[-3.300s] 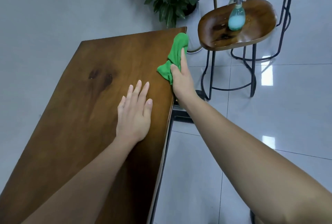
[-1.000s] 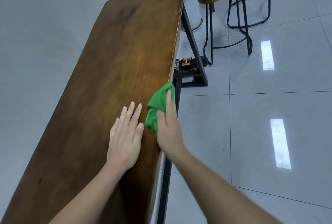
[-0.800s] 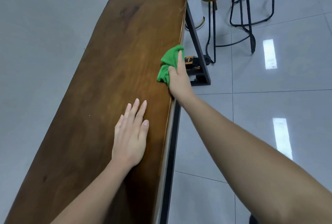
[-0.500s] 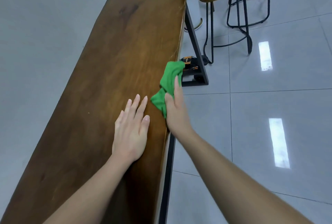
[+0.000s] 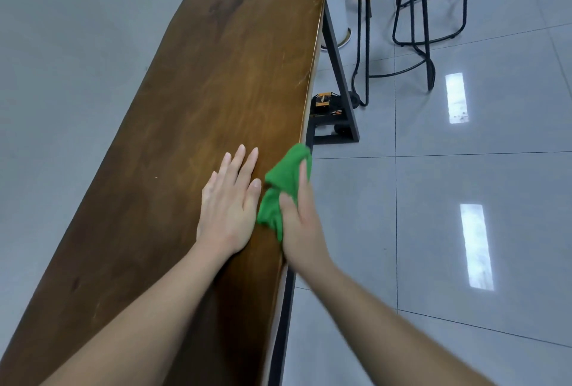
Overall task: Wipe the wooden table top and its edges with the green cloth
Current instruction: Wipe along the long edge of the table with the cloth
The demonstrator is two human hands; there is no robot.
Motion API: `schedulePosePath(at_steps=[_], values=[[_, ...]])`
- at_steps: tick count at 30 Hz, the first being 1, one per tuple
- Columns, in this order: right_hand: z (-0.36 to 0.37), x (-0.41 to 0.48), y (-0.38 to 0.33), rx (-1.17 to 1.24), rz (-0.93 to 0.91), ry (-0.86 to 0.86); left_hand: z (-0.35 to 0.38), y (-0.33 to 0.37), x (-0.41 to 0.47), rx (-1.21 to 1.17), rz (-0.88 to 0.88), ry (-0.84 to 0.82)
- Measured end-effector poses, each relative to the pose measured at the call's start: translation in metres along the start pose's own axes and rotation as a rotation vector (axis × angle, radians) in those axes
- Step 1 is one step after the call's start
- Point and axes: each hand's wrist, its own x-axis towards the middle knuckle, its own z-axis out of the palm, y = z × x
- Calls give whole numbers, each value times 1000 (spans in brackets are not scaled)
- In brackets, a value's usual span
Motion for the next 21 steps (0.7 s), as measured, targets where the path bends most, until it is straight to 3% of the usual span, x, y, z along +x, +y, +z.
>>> schedulePosePath(at_steps=[4, 8, 13, 21], values=[[-15, 87, -19, -34, 33, 32, 0, 0, -1, 9, -6, -9], [-18, 94, -19, -78, 30, 48, -1, 4, -8, 29, -11, -28], [-3, 16, 3, -48, -21, 39, -3, -6, -73, 12, 26, -42], [38, -183, 38, -11, 8, -2, -7, -42, -206, 12, 31, -52]])
